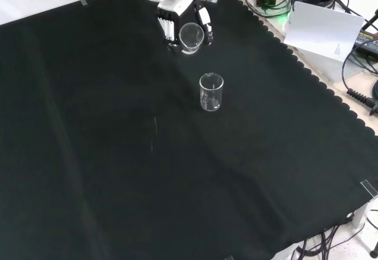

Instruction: Pour the water from the handheld beaker into the one on the table.

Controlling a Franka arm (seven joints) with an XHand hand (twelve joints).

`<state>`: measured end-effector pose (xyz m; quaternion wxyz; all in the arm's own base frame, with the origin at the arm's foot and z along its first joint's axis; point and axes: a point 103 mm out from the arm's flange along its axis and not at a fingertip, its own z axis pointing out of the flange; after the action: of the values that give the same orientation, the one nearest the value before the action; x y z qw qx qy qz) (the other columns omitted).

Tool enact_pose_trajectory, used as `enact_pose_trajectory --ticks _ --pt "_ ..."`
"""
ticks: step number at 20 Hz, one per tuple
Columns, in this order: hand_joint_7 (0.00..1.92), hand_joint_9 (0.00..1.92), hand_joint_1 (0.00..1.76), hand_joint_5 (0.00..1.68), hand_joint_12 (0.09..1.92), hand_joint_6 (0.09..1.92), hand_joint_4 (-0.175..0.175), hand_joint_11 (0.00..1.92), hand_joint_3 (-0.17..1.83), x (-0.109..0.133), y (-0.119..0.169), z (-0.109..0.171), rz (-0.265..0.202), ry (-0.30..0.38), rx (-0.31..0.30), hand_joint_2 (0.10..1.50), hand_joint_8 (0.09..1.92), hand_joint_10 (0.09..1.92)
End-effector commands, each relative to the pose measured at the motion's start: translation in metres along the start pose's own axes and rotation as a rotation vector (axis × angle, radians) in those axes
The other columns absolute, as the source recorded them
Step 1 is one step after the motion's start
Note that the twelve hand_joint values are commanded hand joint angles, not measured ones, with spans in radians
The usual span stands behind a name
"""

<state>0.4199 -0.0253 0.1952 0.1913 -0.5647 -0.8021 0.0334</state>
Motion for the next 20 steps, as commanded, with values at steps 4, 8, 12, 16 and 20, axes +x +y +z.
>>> enact_pose_trajectory --ticks 4,8,12,16,20 --pt "1.48 1.71 1.33 1.42 0.67 0.38 -0.175 1.48 0.69 0.026 0.010 0.012 -0.001 -0.144 0.150 0.58 0.34 0.31" --pt "1.48 1.71 1.33 1.42 0.67 0.37 -0.175 1.48 0.69 0.035 0.014 0.015 -0.016 -0.189 0.191 0.58 0.34 0.30" --pt "1.50 1.72 1.33 1.44 0.66 0.34 -0.175 1.48 0.70 0.046 0.019 0.018 -0.028 -0.224 0.230 0.57 0.30 0.28" --pt "1.51 1.73 1.33 1.45 0.66 0.33 -0.175 1.48 0.70 0.053 0.023 0.020 -0.039 -0.255 0.277 0.57 0.29 0.27" --pt "1.51 1.73 1.33 1.45 0.66 0.33 -0.175 1.48 0.70 0.058 0.026 0.019 -0.038 -0.296 0.323 0.57 0.29 0.27"
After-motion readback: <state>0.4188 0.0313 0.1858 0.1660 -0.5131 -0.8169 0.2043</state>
